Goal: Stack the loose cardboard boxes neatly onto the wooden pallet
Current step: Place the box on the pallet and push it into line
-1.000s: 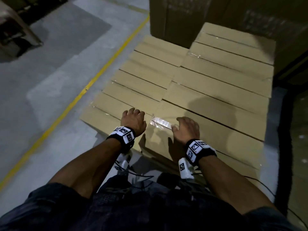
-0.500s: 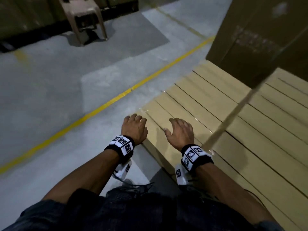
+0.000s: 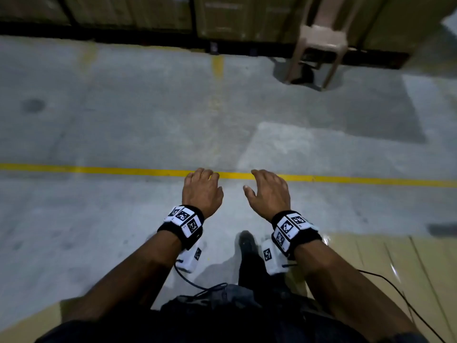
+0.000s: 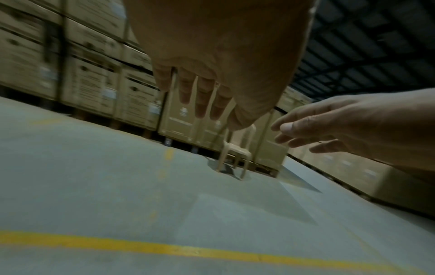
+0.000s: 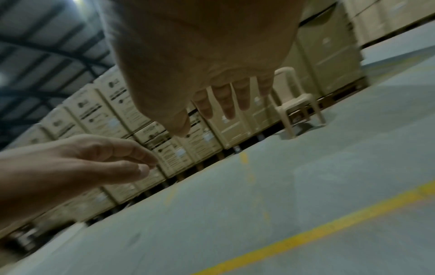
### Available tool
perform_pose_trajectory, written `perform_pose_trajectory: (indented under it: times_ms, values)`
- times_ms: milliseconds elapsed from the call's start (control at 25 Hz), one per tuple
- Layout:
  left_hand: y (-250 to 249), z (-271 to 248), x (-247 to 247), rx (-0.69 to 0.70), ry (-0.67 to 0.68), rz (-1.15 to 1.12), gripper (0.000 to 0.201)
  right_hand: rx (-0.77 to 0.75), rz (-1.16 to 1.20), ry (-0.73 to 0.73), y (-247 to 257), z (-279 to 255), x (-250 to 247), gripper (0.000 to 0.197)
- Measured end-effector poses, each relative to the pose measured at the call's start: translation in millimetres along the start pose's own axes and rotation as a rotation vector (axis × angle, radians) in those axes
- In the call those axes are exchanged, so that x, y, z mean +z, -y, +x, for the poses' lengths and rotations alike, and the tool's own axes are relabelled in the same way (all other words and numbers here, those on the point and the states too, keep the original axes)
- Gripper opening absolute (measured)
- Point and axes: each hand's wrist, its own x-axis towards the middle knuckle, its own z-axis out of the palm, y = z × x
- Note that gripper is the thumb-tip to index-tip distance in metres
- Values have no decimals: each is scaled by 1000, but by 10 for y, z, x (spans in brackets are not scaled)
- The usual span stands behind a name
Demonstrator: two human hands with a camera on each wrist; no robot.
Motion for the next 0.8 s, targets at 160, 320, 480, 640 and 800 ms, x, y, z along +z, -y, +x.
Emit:
perform_pose_trajectory:
  times_ms: [160, 320, 480, 640, 800]
  values:
    - [733, 416, -104, -313, -86, 5, 35, -260, -33, 72, 569, 1160, 166, 67]
    - [1329, 820, -341, -603, -135, -30, 38, -524, -84, 180, 1211, 2221, 195, 57]
    - [1836, 899, -588, -821, -197, -18, 42, -787, -132, 248, 1947, 2909, 220, 57]
    - [2275, 689, -717, -1087, -202, -31, 39, -1024, -136, 295, 2786, 3196, 436, 56]
    - [2806, 391, -710, -1305, -281, -67, 48, -1216, -158, 375, 3735, 3269, 841, 57]
